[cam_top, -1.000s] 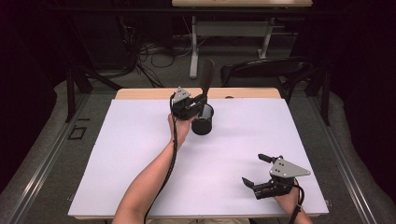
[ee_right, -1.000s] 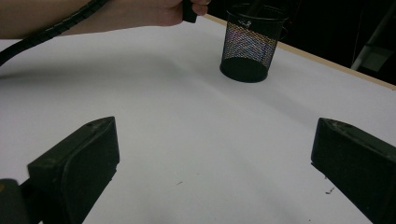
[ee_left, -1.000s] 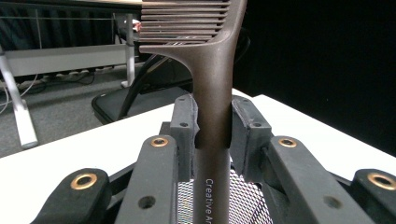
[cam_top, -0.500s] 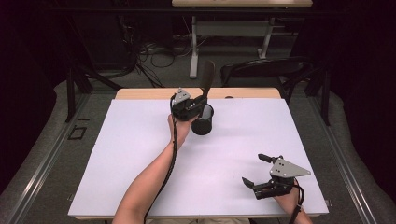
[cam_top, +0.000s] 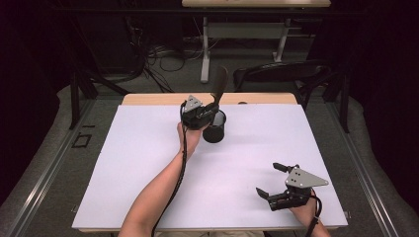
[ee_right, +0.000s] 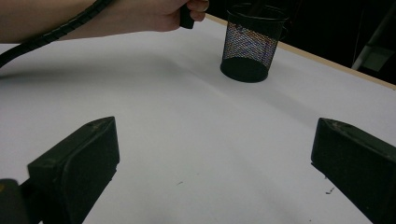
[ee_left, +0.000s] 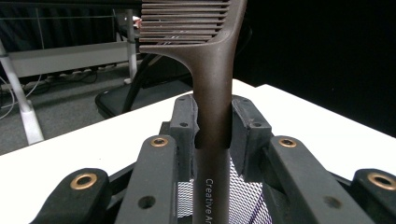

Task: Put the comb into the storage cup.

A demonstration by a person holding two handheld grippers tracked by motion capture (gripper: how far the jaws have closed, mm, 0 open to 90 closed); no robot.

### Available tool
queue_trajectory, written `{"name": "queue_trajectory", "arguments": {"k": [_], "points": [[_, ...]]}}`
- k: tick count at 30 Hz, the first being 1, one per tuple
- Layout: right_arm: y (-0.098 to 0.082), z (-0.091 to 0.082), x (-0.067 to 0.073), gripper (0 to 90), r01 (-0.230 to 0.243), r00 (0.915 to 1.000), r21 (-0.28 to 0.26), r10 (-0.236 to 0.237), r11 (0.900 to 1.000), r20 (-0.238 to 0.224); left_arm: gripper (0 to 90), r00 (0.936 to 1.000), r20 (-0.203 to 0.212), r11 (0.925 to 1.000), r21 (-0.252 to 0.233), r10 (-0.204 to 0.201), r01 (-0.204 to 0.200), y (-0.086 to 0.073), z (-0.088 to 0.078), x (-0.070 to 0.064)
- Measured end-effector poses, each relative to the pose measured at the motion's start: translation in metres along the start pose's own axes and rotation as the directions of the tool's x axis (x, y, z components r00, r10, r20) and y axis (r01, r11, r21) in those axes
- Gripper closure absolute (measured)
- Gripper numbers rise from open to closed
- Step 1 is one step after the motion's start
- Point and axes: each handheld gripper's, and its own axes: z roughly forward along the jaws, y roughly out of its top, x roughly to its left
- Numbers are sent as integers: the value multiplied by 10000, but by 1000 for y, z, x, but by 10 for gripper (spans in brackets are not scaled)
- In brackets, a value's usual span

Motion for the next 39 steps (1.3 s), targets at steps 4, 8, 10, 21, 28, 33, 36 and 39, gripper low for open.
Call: {"name": "queue_trajectory", "arguments": {"k": [4, 8, 10, 21, 28, 33, 36, 39], "points": [[0, 0, 0, 5, 18, 10000, -34, -18, 10000, 4, 722, 10000, 11, 10000, 73, 60, -60, -2, 1, -1], [0, 0, 0, 5, -3, 10000, -33, 3, 10000, 3, 721, 9999, -32, 9999, 113, 116, -116, -3, 1, -1], [0, 0, 0, 5, 2, 10000, -27, -2, 10000, 2, 722, 9998, -40, 9998, 103, 173, -173, -3, 0, -1], [0, 0, 0, 5, -4, 10000, 1, 4, 10000, 6, 721, 9996, 48, 9995, 177, 272, -273, -7, 2, -3], [0, 0, 0, 6, -26, 10000, -32, 26, 10000, 9, 721, 9995, 56, 9993, 209, 310, -311, -9, 1, -3], [0, 0, 0, 6, 28, 10000, -6, -28, 10000, 15, 720, 9994, 50, 9991, 239, 338, -339, -10, 1, -3], [0, 0, 0, 6, 26, 10000, -33, -26, 10000, 20, 720, 9994, 50, 9991, 234, 353, -354, -11, 1, -4], [0, 0, 0, 6, 17, 10000, -9, -17, 10000, 16, 719, 9992, 42, 9988, 272, 406, -407, -13, 1, -5]]}}
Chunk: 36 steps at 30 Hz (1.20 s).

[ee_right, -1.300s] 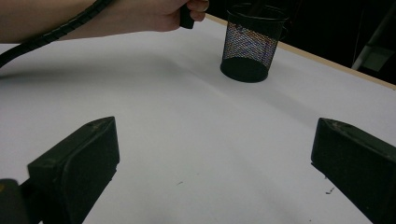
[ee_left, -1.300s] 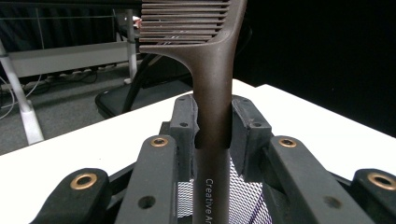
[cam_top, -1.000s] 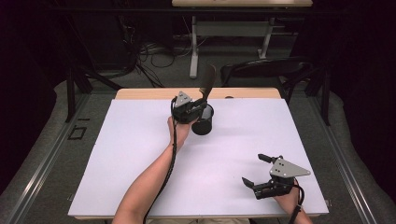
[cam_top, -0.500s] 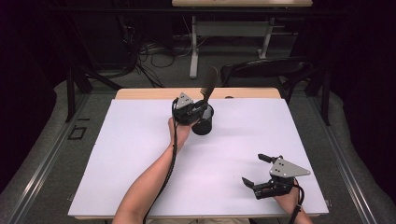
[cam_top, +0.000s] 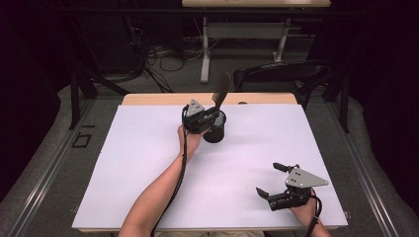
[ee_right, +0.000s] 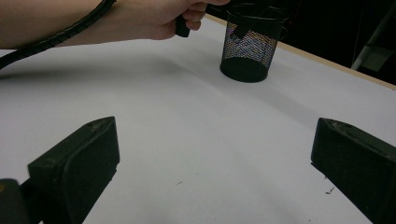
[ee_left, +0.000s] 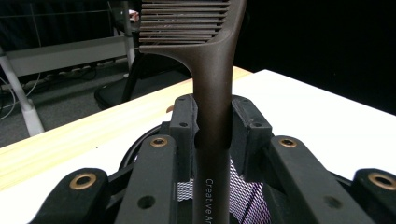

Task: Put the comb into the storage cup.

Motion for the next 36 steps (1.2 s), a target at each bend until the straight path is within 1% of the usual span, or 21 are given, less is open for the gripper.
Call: {"name": "queue_trajectory", "arguments": {"k": [4, 5, 6, 7, 10, 11, 12, 13, 14, 15, 16, 17, 18, 19, 20, 21, 23, 25, 28, 33, 36], "points": [[0, 0, 0, 6, -29, 10000, -25, 29, 10000, -10, 717, 9994, -212, 9995, 161, 288, -285, -3, 0, -4], [0, 0, 0, 6, -35, 10000, -19, 35, 10000, -9, 712, 9993, -166, 9992, 190, 348, -345, -3, 0, -5], [0, 0, 0, 6, -28, 10000, -25, 28, 10000, -11, 687, 9990, -170, 9991, 128, 406, -403, -3, -1, -6], [0, 0, 0, 6, -43, 10000, -26, 43, 10000, -14, 609, 9992, -74, 9992, 84, 398, -398, -2, -2, -7], [0, 0, 0, 6, -6, 10000, -29, 5, 10000, -11, 445, 9978, -39, 9977, 123, 667, -667, 2, -5, -11], [0, 0, 0, 6, -11, 10000, -23, 11, 10000, -7, 408, 9978, -12, 9977, 159, 661, -660, 3, -6, -12], [0, 0, 0, 6, -28, 10000, -20, 28, 10000, -15, 368, 9973, -91, 9972, 207, 724, -722, 4, -7, -13], [0, 0, 1, 6, -56, 10000, -23, 56, 10000, -20, 343, 9970, -45, 9969, 190, 771, -770, 5, -8, -14], [0, 0, 0, 6, 30, 10000, -42, -30, 10000, 2, 329, 9970, -6, 9968, 198, 779, -778, 5, -10, -15], [0, 0, 0, 6, 42, 10000, -48, -42, 10000, -4, 278, 9967, -127, 9963, 327, 796, -792, 6, -10, -15], [0, 0, 0, 6, 55, 10000, -34, -55, 10000, -23, 226, 9968, -117, 9962, 384, 786, -781, 6, -12, -16], [0, 0, 1, 6, 37, 10000, -25, -37, 10000, -30, 217, 9971, 32, 9964, 389, 758, -759, 6, -13, -15], [0, 0, 0, 6, 54, 10000, -31, -55, 10000, -26, 180, 9971, 26, 9958, 492, 767, -767, 7, -15, -15], [0, 0, 1, 6, 47, 10000, -34, -47, 10000, -29, 152, 9975, 113, 9961, 535, 692, -697, 7, -16, -15], [0, 0, 0, 6, 45, 10000, -38, -45, 10000, -21, 152, 9979, 175, 9962, 593, 630, -640, 7, -17, -15], [0, 0, 1, 6, 18, 10000, -18, -18, 10000, -20, 145, 9976, 199, 9952, 708, 659, -671, 8, -20, -14], [0, 0, 1, 6, 18, 10000, -16, -18, 10000, -25, 122, 9976, 298, 9948, 794, 618, -640, 8, -24, -13], [0, 0, 0, 6, 58, 10000, -34, -58, 10000, -20, 92, 9978, 301, 9940, 905, 589, -614, 9, -28, -13], [0, 0, 0, 6, 37, 10000, -18, -37, 10000, -30, 71, 9971, 366, 9926, 995, 665, -698, 10, -36, -12], [0, 0, -1, 6, 20, 10000, 26, -20, 10000, -21, 26, 9962, 448, 9857, 1478, 749, -808, 9, -46, -8], [0, 1, 0, 6, -7, 10000, 18, 7, 10000, -29, 13, 9963, 380, 9831, 1635, 768, -821, 7, -53, -5]]}}
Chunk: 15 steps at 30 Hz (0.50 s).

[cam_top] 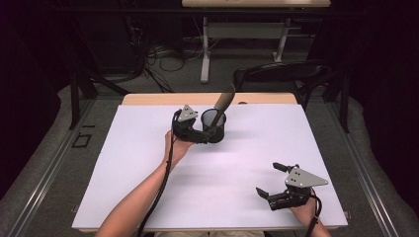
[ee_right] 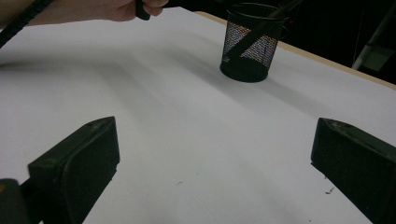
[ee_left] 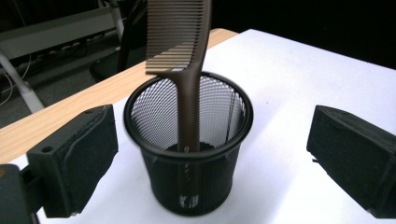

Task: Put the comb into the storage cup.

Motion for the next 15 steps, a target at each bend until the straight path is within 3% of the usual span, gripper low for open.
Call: {"name": "queue_trajectory", "arguments": {"k": [4, 15], "points": [[0, 0, 0, 6, 6, 10000, 16, -6, 10000, -10, 0, 9999, 32, 9994, 310, -146, 145, -4, -7, 5], [0, 0, 0, 6, -15, 10000, -17, 15, 10000, -51, 0, 10000, -69, 9970, 766, 69, -64, -16, -31, 7]]}}
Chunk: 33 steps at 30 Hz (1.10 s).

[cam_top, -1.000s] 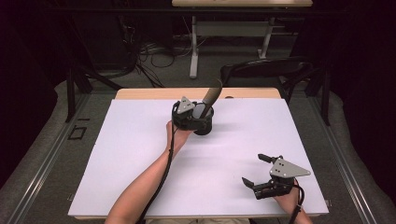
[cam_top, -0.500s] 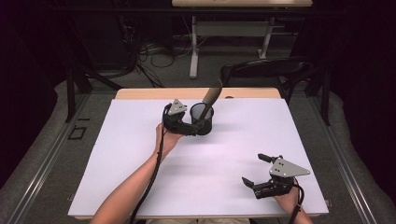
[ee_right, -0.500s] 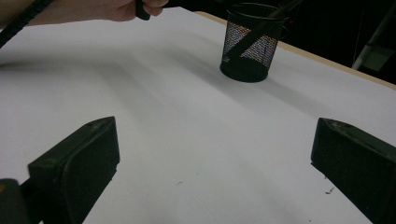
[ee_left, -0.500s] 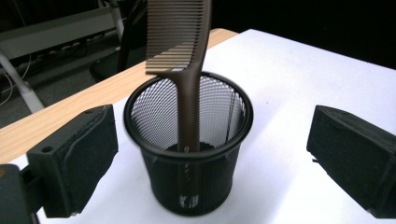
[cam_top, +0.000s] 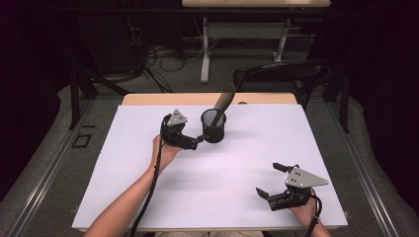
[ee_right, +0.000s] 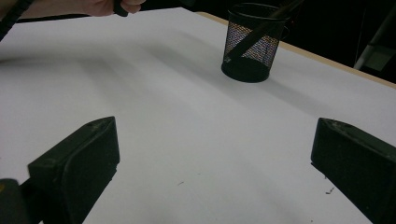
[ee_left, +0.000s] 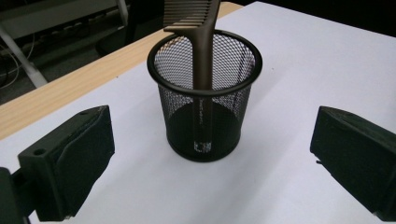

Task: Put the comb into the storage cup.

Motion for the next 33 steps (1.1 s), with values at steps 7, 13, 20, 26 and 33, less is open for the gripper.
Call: {"name": "queue_trajectory", "arguments": {"k": [7, 13, 20, 26, 33], "points": [[1, 2, 1, 6, -26, 10000, 3, 26, 10000, -57, 0, 10000, -93, 9998, 192, 30, -28, -7, -10, -1], [0, 2, 1, 6, -36, 10000, 15, 36, 10000, -49, 0, 9999, -160, 9990, 439, 52, -45, -13, -19, 0], [1, 0, 2, 6, -12, 10000, 5, 12, 10000, -26, 0, 9995, -303, 9987, 496, 125, -110, -18, -30, -2], [2, 0, 4, 6, 39, 10000, 13, -39, 10000, -22, 0, 9993, -359, 9981, 608, 85, -63, -27, -39, -4], [1, 0, 3, 6, -29, 10000, 74, 29, 10000, -2, 0, 9990, -405, 9977, 651, 192, -165, -34, -53, -8]]}}
